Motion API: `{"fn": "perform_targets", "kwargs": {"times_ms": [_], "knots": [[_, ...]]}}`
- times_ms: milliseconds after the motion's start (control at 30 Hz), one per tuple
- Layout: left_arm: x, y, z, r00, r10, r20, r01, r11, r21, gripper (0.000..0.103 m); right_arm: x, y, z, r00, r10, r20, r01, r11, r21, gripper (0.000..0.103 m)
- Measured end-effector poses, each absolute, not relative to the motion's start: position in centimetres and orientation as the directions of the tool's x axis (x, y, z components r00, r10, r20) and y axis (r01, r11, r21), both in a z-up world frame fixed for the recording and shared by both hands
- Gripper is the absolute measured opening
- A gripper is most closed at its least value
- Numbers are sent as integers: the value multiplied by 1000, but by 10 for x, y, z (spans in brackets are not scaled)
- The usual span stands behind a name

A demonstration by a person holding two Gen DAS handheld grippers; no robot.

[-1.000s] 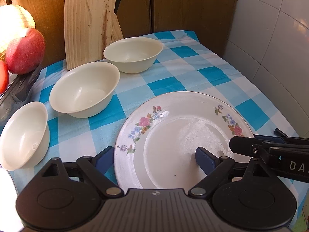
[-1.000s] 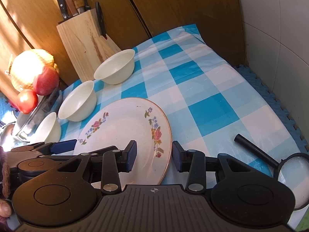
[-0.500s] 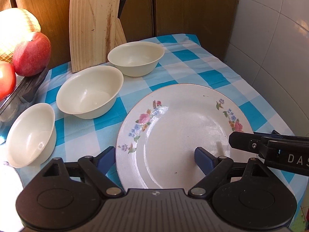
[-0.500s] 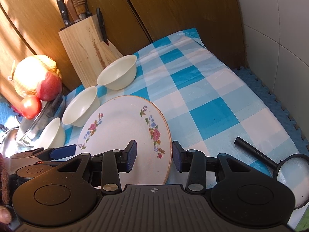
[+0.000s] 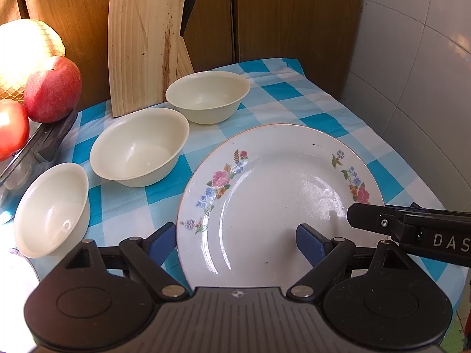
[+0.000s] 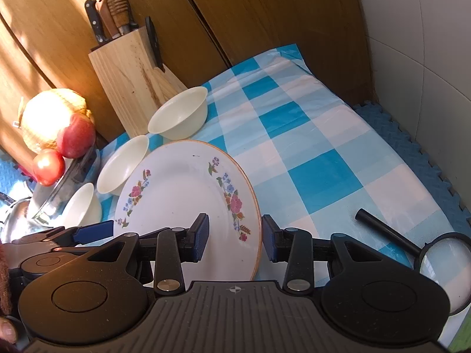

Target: Organize plates and bowls

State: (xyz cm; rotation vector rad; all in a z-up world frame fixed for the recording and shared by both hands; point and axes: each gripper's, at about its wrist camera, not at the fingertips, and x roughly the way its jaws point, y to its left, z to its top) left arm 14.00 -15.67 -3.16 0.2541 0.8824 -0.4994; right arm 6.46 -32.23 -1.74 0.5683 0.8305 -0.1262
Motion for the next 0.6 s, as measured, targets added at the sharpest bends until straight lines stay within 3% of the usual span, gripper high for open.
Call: {"fn": "perform_targets", "kwargs": {"times_ms": [433,600], "knots": [[143,-164,-49,531,-284,-799,533,844,54,80,70,-321,-30,633,101,-768,349,848,399,42],[150,-158,-52,497,-314,-809,531,847,-3,80,70,-320,-31,630,99,-770,347,852,393,42]]}}
